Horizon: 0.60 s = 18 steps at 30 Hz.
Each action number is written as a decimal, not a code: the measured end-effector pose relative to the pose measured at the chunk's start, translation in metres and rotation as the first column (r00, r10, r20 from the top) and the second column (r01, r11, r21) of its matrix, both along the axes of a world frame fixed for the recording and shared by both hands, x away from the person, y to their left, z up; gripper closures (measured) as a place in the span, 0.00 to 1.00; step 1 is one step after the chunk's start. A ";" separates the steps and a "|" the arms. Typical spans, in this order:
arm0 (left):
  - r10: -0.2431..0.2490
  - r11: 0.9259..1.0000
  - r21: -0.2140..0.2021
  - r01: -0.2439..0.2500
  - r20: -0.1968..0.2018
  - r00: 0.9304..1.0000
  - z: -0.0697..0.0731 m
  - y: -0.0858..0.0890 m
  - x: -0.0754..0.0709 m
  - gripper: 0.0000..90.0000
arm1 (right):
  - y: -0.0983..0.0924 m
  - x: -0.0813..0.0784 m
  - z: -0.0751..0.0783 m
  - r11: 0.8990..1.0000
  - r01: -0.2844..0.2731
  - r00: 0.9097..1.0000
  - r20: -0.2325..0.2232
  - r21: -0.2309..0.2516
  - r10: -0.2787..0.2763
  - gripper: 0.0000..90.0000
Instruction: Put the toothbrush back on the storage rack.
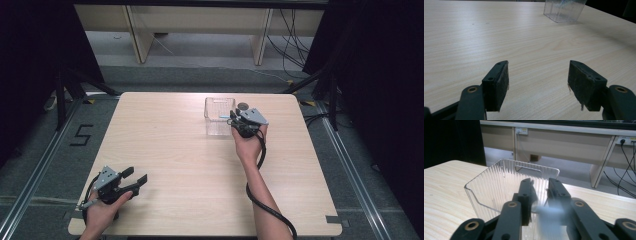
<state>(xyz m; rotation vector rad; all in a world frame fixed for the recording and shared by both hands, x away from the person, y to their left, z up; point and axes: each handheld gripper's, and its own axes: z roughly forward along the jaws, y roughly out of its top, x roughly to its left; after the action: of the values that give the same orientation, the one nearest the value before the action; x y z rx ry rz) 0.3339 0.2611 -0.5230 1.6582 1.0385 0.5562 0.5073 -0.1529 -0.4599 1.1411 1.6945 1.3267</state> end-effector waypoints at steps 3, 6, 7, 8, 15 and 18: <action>-0.010 1.000 0.002 0.010 0.012 1.000 0.000 0.000 0.001 0.36 | -0.001 0.001 0.001 1.000 -0.010 1.000 0.009 -0.025 0.010 0.75; -0.004 1.000 -0.003 0.004 0.007 1.000 0.000 0.000 0.000 0.36 | 0.001 0.001 0.002 1.000 -0.011 1.000 0.002 -0.008 0.011 0.70; -0.003 1.000 -0.004 0.003 0.005 1.000 0.000 0.000 0.000 0.36 | 0.002 0.000 0.002 1.000 -0.004 1.000 -0.003 -0.001 0.004 0.69; -0.003 1.000 -0.005 0.003 0.005 1.000 0.000 0.000 0.000 0.36 | 0.001 0.001 0.003 1.000 -0.007 1.000 0.002 -0.014 0.007 0.67; -0.005 1.000 -0.005 0.005 0.004 1.000 0.000 0.000 0.000 0.36 | -0.001 0.000 0.008 1.000 -0.012 1.000 -0.008 -0.028 0.012 0.60; -0.005 1.000 -0.004 0.005 0.004 1.000 0.000 0.000 0.000 0.36 | -0.003 -0.003 0.011 0.999 -0.014 1.000 -0.020 -0.036 0.013 0.58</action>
<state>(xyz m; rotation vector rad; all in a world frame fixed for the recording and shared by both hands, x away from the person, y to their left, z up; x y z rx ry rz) 0.3341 0.2611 -0.5233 1.6554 1.0320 0.5542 0.5046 -0.1556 -0.4493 1.1275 1.7370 1.2918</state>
